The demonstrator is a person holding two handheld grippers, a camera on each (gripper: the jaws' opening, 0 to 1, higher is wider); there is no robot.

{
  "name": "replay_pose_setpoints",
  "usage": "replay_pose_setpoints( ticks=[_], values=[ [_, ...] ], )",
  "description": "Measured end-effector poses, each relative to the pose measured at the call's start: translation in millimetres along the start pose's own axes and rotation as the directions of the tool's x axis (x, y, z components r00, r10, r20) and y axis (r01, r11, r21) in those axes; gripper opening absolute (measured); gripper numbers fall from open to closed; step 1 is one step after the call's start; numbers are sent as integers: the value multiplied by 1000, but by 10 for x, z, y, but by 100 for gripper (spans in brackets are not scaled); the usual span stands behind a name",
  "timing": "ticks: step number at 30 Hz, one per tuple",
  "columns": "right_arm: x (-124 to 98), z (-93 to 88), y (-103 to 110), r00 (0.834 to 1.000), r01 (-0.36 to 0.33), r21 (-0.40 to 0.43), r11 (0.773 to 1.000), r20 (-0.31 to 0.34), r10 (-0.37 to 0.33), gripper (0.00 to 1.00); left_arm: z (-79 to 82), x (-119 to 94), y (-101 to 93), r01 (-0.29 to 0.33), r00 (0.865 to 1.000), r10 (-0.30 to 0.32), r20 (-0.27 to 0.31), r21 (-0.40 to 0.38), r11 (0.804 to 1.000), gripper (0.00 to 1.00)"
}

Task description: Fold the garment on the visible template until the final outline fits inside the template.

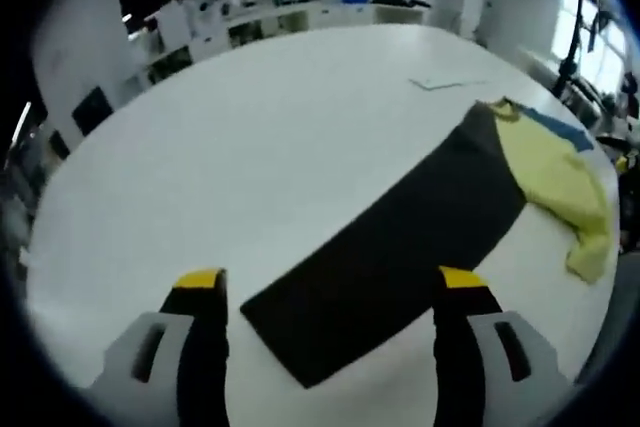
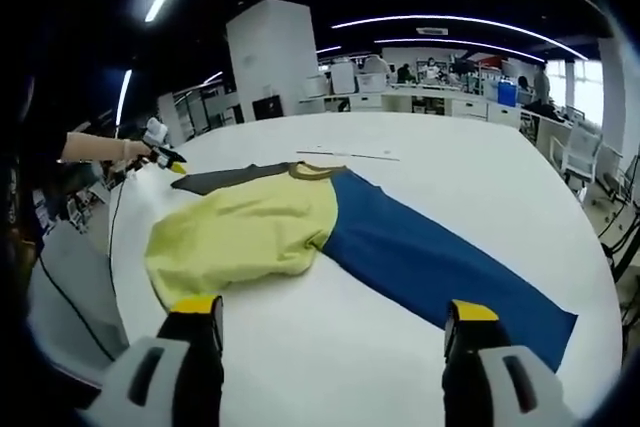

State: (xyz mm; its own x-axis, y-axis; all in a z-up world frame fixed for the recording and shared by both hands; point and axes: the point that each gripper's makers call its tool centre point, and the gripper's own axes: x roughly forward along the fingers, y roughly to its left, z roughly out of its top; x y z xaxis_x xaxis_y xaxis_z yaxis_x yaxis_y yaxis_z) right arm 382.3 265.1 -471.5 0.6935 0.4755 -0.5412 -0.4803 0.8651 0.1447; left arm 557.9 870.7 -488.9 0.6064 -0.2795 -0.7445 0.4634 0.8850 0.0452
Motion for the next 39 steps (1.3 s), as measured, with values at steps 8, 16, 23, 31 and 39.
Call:
replay_pose_setpoints(
  ticks=[8, 16, 23, 31, 39],
  values=[
    [35, 84, 24, 1000, -7, -17, 1000, 22, 7, 99, -14, -71, -282, 59, 998, -59, 10, 22, 998, 94],
    [49, 84, 92, 999, -23, -20, 1000, 28, 23, 99, 43, -184, -517, 108, 992, -109, 63, 16, 994, 89],
    [40, 80, 181, 998, -43, -22, 999, 34, 44, 98, 46, -237, -808, 153, 980, -155, 123, 25, 988, 83],
    [-66, 45, 145, 999, -29, -7, 1000, 45, 30, 97, 14, -340, -1228, 228, 960, -230, 158, 34, 973, 79],
    [-122, 0, 196, 998, -29, 11, 1000, 54, 28, 96, 86, -406, -1652, 306, 929, -311, 200, 56, 950, 74]
  ],
)
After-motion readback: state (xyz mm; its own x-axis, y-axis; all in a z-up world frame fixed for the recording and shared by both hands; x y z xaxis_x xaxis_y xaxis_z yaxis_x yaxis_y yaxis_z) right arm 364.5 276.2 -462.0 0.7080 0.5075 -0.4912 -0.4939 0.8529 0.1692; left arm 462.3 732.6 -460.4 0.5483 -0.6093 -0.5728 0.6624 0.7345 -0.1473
